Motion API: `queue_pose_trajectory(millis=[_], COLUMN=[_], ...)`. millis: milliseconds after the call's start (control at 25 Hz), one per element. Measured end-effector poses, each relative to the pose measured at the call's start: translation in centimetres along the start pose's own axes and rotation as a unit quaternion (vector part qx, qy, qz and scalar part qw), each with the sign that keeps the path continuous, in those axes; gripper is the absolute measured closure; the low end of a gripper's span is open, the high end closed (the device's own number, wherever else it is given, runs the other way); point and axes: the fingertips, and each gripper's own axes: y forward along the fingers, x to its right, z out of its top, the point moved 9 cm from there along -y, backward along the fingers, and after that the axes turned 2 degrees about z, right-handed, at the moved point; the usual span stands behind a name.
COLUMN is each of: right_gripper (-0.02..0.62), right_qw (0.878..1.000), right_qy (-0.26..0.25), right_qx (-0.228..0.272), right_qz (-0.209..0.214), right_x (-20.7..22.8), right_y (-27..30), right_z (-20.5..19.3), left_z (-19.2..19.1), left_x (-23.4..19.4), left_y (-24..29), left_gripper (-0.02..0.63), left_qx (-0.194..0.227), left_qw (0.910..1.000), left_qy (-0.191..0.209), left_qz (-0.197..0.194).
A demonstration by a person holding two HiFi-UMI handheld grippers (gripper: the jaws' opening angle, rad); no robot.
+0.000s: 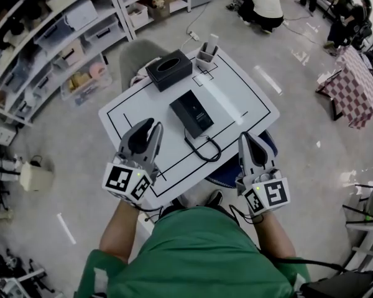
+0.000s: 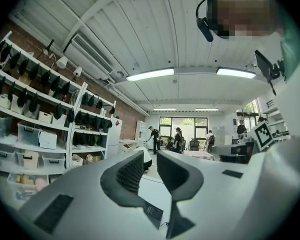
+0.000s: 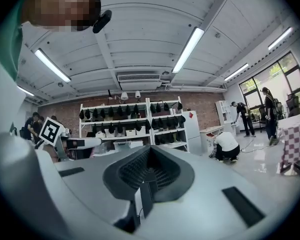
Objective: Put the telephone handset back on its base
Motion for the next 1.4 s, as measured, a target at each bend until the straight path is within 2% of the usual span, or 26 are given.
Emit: queue_pose_trajectory(millis=[200,360,600,1400], right_gripper=[0.572,0.572,0.572,0.572], right_qw=[1.000,0.999,0.998,0.999], right_qy=[-0.018,-0.027,-0.038,-0.040], right_qx=[0.004,0.014,0.022,0.019], right_qz=[0.021,0.029,0.034,0.029], right_x=[-0.4,-0.4,-0.5,0.3], right_y=[-0.2,-0.1,-0.5,-0.7], right_z=[0.6,1.2,1.9,1.5], left_z=[1.2,1.5,2.3,0.9], left_x=[1.0,1.4,2.5,2.4], left_y=[-1.2,-1.7,-2.6,-1.6], left_gripper=[0.531,0.584,0.584,0.584], left_qx=[0.008,0.013,0.025,0.006], left_qw=[0.9995,0.9994,0.9977,0.9985], left_qy=[0.028,0.032,0.061,0.049], left_qz=[0.012,0.006,0.016,0.026])
